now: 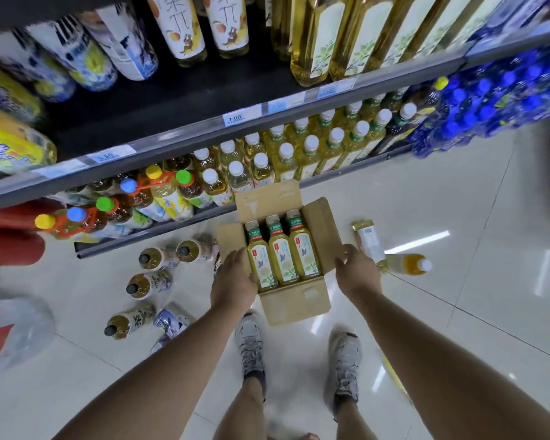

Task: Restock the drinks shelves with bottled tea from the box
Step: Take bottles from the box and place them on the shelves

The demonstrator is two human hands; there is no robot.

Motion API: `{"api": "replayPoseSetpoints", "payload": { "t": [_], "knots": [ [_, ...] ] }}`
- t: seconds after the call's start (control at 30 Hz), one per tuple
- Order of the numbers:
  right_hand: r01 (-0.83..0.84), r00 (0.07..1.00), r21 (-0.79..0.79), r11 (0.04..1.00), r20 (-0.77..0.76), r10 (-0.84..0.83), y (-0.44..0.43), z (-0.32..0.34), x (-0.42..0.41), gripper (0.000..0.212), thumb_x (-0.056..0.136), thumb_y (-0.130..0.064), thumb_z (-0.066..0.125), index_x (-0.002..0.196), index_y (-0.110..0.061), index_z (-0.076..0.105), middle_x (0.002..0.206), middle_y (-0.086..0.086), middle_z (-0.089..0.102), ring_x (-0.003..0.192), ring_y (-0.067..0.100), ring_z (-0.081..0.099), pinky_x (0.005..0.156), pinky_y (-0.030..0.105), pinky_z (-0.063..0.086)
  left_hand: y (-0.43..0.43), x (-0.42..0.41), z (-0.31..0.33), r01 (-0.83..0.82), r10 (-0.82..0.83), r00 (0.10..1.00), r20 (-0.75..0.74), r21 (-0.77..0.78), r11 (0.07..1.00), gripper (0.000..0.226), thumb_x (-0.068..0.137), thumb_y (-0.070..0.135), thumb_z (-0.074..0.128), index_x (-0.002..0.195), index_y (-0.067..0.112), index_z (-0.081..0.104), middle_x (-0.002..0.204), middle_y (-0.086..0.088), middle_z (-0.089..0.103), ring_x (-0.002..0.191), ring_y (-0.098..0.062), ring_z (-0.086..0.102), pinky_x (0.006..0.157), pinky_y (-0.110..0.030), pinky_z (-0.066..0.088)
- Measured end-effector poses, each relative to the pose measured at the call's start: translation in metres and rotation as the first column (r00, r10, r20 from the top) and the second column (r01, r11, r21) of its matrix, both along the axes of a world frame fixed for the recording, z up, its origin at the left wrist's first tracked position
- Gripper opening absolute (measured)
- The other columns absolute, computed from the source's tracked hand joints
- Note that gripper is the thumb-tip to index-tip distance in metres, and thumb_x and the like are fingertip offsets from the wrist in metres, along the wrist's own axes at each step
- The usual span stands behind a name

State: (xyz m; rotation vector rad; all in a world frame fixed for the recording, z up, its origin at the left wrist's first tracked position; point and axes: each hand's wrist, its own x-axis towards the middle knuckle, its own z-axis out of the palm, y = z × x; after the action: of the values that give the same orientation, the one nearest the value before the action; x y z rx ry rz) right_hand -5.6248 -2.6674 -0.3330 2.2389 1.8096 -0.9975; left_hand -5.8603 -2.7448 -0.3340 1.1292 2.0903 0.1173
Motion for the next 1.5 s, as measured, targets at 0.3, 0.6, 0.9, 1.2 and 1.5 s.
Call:
{"api": "replayPoseSetpoints", "payload": {
  "t": [0.3,0.6,0.9,1.2,1.5],
  "knots": [
    [-0.511,0.860,0.194,0.838,0.131,0.494,-0.008,-0.011,0.018,0.040,0.093,-0.014,0.046,0.132,-0.020,0.049,0.121,0.005,0.062,0.111,0.026,0.058,0.091,0.036,0.046,0.017,0.048,-0.012,0.384,-0.368,0.897,-0.243,0.016,0.923,0.055,0.099,0.037,0.050,0.150,0.022,0.039,0.152,-0.003,0.044,0.137,-0.025,0.042,0.111,-0.039,0.038],
    [-0.746,0.662,0.422,0.516,0.376,0.648,0.037,-0.136,-0.028,0.044,0.078,-0.009,0.066,0.122,-0.014,0.063,0.127,0.013,0.062,0.118,0.035,0.056,0.097,0.045,0.045,0.054,0.025,-0.149,0.530,-0.416,0.715,-0.562,0.049,0.846,0.050,0.103,0.045,0.032,0.150,0.027,0.037,0.156,-0.001,0.034,0.143,-0.027,0.026,0.117,-0.044,0.022],
    [-0.725,0.680,0.482,0.492,0.387,0.623,0.037,-0.185,-0.040,0.031,0.100,-0.024,0.045,0.127,-0.017,0.058,0.135,0.008,0.058,0.123,0.030,0.051,0.100,0.041,0.038,0.048,0.022,-0.190,0.539,-0.336,0.707,-0.622,0.167,0.826,0.048,0.105,0.040,0.024,0.148,0.027,0.039,0.150,-0.001,0.043,0.139,-0.026,0.033,0.118,-0.044,0.020],
    [-0.664,0.747,0.309,0.681,0.303,0.591,-0.024,-0.133,-0.038,0.036,0.099,-0.027,0.041,0.134,-0.024,0.049,0.139,0.005,0.050,0.125,0.028,0.048,0.102,0.040,0.038,-0.007,0.020,-0.147,0.594,-0.452,0.662,-0.598,0.050,0.803,0.045,0.104,0.036,0.027,0.146,0.028,0.040,0.146,-0.009,0.044,0.133,-0.030,0.040,0.110,-0.047,0.025],
    [-0.642,0.754,0.243,0.727,0.368,0.544,-0.070,-0.089,-0.044,0.038,0.101,-0.027,0.040,0.139,-0.026,0.045,0.135,0.006,0.051,0.117,0.030,0.055,0.092,0.035,0.041,-0.032,0.016,-0.108,0.653,-0.552,0.572,-0.606,-0.071,0.754,0.046,0.097,0.025,0.039,0.143,0.025,0.042,0.145,-0.015,0.043,0.130,-0.036,0.042,0.108,-0.051,0.028]
  ]
}}
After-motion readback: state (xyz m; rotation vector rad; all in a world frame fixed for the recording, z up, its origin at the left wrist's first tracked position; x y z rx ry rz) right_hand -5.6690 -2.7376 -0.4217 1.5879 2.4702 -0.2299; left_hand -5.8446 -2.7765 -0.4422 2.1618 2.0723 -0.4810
